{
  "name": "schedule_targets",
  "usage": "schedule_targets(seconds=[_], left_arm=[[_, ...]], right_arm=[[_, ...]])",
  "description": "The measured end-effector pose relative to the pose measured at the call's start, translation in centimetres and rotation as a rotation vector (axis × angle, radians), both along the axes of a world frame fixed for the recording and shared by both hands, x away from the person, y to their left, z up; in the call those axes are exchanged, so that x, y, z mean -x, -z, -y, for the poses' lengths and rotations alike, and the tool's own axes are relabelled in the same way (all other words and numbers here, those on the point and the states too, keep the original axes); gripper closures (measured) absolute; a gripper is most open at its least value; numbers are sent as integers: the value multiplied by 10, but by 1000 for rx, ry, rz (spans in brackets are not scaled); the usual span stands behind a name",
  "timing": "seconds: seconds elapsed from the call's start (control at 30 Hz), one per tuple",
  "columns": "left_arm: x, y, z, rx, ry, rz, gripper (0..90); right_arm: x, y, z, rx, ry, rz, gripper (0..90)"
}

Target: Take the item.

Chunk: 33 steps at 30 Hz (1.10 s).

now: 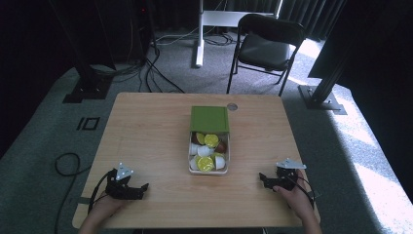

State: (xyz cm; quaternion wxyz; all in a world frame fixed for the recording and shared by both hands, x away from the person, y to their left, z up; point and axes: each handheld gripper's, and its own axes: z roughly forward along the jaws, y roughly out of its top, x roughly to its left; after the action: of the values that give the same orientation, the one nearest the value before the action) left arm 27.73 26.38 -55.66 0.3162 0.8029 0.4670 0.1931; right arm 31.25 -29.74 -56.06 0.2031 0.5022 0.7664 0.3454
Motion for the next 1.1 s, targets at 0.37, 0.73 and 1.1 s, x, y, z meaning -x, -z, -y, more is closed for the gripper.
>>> schedule_targets(seconds=[0.37, 0.73, 1.1], left_arm=[[0, 0, 0, 0, 0, 0, 28], [0, 0, 0, 0, 0, 0, 28], [0, 0, 0, 0, 1, 0, 28]], right_arm=[[5, -25, -14, -64, -41, 50, 171], [2, -61, -31, -92, -84, 135, 171], [-5, -89, -55, -131, -137, 213, 171]])
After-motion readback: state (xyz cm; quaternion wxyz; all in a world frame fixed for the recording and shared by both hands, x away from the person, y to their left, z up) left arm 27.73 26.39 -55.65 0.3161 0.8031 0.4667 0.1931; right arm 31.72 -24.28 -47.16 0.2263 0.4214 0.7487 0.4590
